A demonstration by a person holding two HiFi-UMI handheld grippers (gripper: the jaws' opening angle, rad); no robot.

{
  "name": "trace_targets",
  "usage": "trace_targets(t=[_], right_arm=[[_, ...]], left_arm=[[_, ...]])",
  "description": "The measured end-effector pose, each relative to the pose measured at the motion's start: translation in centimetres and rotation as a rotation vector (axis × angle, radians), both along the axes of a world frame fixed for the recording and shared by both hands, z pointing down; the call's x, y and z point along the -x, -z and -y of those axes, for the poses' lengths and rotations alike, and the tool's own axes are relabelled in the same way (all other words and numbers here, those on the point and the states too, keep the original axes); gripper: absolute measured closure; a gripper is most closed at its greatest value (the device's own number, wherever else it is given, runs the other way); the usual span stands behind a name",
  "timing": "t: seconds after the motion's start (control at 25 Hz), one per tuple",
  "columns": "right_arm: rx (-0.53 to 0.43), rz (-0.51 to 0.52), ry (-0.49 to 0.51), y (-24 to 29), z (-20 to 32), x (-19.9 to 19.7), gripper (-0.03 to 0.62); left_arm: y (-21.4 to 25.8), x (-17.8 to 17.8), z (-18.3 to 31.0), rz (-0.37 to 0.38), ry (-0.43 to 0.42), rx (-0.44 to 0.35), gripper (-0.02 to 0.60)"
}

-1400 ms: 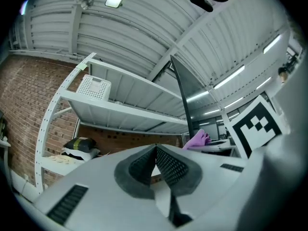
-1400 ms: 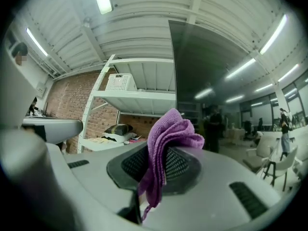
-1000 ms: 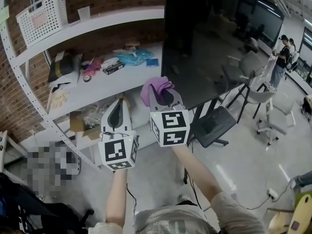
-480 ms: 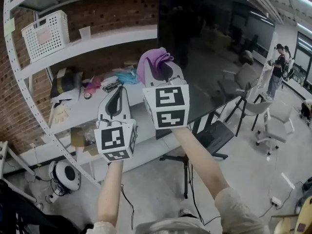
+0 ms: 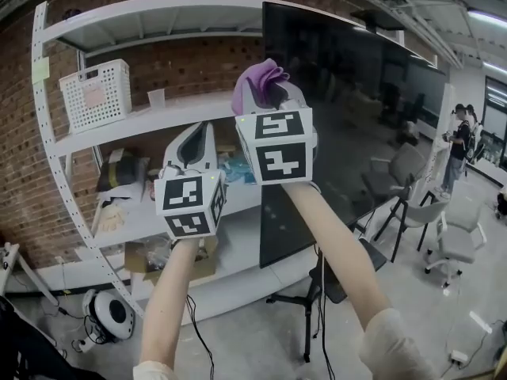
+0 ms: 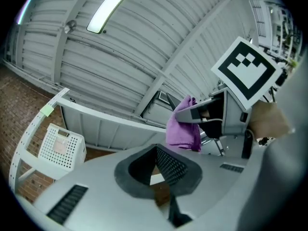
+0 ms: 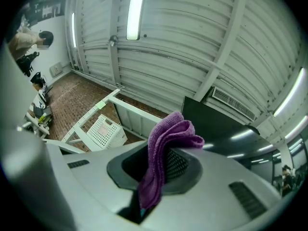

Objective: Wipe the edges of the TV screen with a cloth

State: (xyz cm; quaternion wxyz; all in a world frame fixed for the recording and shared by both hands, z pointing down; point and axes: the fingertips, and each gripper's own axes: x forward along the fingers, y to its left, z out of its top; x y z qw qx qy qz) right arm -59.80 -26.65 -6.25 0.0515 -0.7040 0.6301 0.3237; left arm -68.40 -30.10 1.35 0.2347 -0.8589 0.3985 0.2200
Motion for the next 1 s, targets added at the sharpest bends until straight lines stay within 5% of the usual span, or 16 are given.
trace_targets(t=[0.24, 0.68, 0.88, 1.0], right_arm=[[-0.019, -0.049, -0.031, 5.9, -0.6, -0.1, 0.531], [-0.032, -0.048, 0.037, 12.8, -1.3, -0.2, 0.531], [-0.066, -0.134, 0.028, 13.9, -1.9, 0.5, 0.531], [-0.170, -0.238, -0.025, 15.4, -4.1, 0.0, 0.531]], left_arm=[[6.1, -0.5, -0.5, -0.037, -0.021, -0.039, 0.566], [11.6, -1.3, 1.1, -0.057, 0.004, 0.023, 0.566], [12.7, -2.5, -0.3, -0.039, 0.009, -0.003, 0.566], [13.3, -2.4, -0.9, -0.064, 0.001, -0.015, 0.566]])
